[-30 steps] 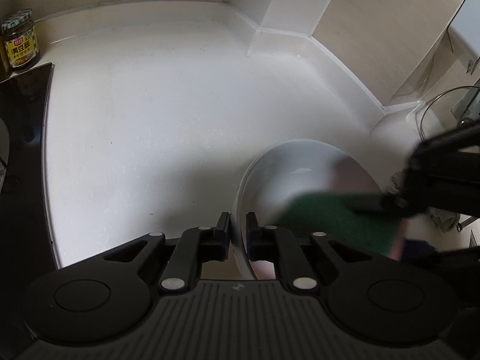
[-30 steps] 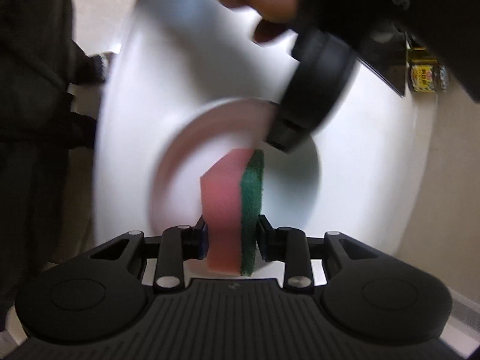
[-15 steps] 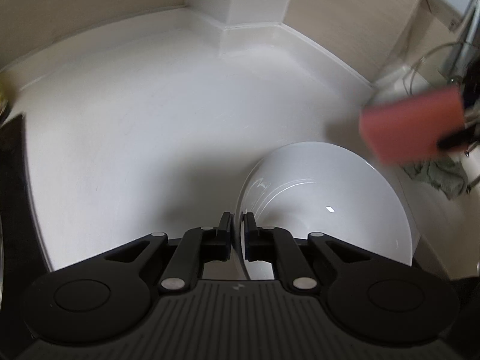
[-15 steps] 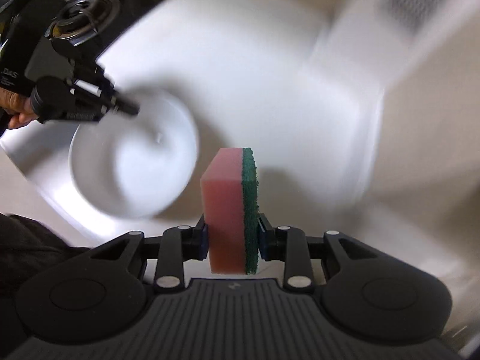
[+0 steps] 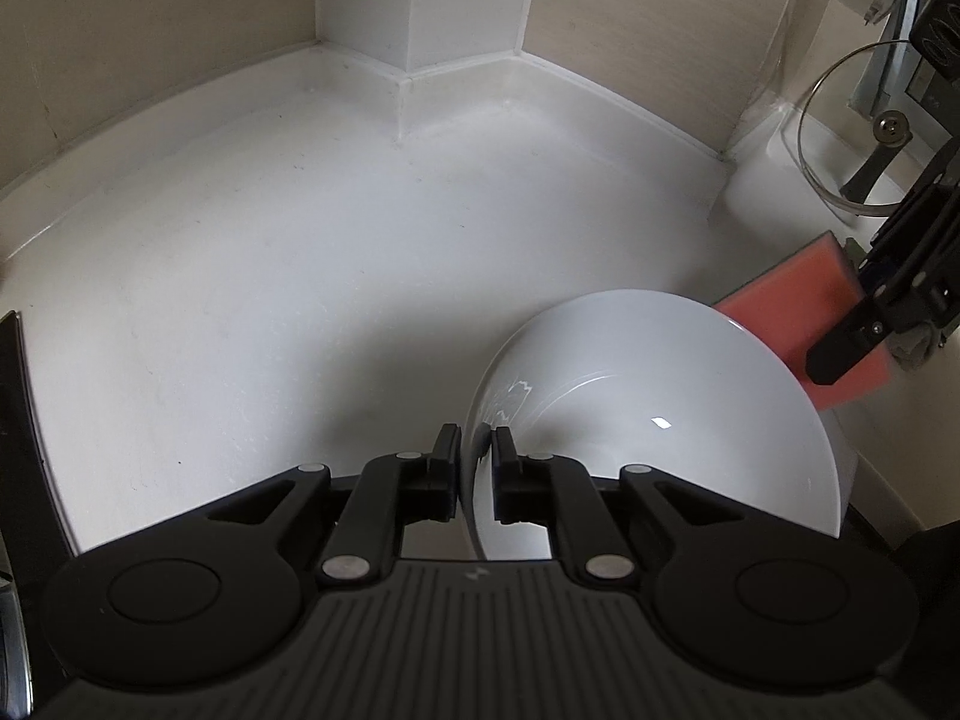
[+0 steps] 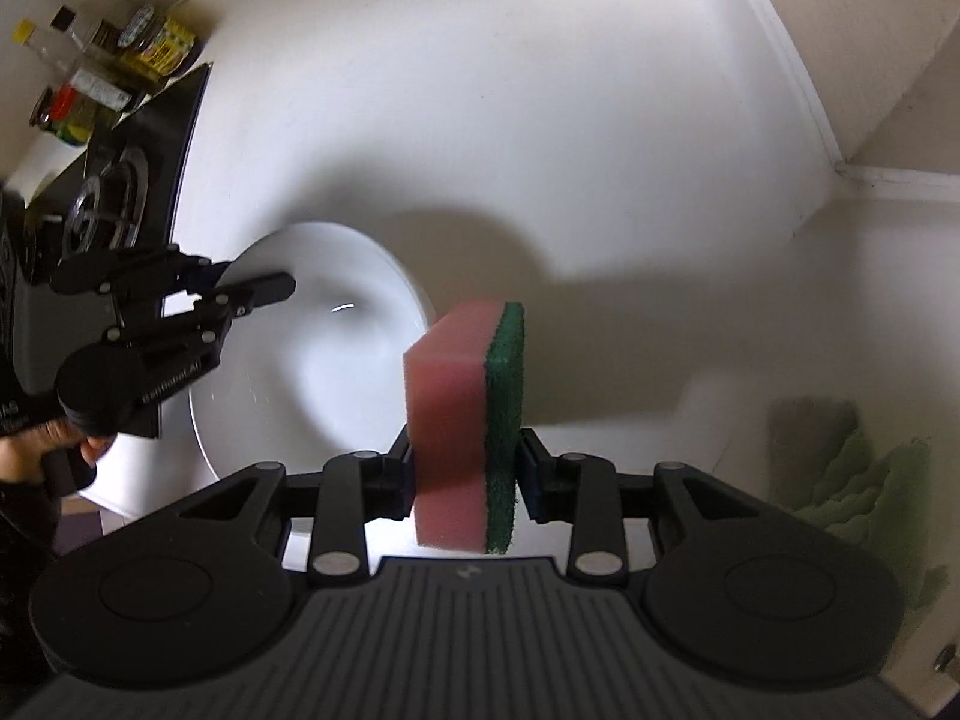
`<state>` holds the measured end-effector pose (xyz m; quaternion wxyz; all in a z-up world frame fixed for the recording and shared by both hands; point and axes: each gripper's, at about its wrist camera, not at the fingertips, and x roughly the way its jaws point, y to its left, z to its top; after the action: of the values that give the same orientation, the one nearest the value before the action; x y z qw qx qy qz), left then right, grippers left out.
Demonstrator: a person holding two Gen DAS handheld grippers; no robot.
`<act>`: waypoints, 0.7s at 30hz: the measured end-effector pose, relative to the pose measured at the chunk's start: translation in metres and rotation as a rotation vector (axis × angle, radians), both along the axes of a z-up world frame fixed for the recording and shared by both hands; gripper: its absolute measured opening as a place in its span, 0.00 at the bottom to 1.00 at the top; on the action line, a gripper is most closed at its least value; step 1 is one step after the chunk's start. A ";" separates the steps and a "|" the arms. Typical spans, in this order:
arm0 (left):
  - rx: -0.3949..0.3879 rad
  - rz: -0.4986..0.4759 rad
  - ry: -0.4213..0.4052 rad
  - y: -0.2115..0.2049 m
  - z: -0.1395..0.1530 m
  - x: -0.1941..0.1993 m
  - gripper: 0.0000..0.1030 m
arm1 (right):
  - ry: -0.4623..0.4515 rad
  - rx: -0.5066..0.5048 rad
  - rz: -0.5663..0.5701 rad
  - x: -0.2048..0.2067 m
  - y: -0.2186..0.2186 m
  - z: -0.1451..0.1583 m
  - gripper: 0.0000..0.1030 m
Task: Clean bowl
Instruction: 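Scrub the bowl's outer wall with the sponge while the left gripper holds the rim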
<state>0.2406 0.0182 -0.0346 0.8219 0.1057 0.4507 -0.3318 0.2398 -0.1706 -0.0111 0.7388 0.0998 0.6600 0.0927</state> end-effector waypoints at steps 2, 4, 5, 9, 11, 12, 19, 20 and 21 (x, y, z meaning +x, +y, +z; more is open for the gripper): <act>0.004 -0.008 -0.001 -0.001 0.000 0.001 0.09 | 0.039 0.009 0.009 -0.001 0.003 -0.004 0.32; 0.019 -0.028 -0.004 -0.003 -0.001 0.002 0.09 | 0.017 0.007 0.015 -0.010 -0.001 -0.001 0.32; 0.027 -0.039 -0.006 -0.004 -0.001 0.003 0.08 | 0.008 0.008 0.008 -0.012 -0.003 0.000 0.32; 0.076 -0.099 -0.021 -0.009 0.001 0.004 0.09 | -0.061 0.009 -0.022 -0.021 -0.013 0.007 0.31; 0.088 -0.111 -0.018 -0.012 0.001 0.007 0.09 | -0.083 0.010 -0.039 -0.021 -0.016 0.006 0.31; 0.093 -0.113 -0.016 -0.013 0.002 0.008 0.09 | -0.103 0.006 -0.044 -0.019 -0.015 0.006 0.31; 0.013 0.101 0.052 0.006 0.008 0.005 0.11 | -0.201 0.030 -0.077 -0.026 -0.022 0.000 0.27; -0.007 0.140 0.049 0.012 0.012 0.000 0.11 | -0.207 0.037 -0.085 -0.031 -0.026 0.001 0.27; -0.022 0.177 0.048 0.017 0.015 -0.005 0.11 | -0.219 0.046 -0.098 -0.035 -0.029 0.002 0.27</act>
<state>0.2352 0.0350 -0.0199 0.8382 0.0487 0.4741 -0.2651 0.2044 -0.1997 -0.0096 0.8076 0.1382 0.5674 0.0818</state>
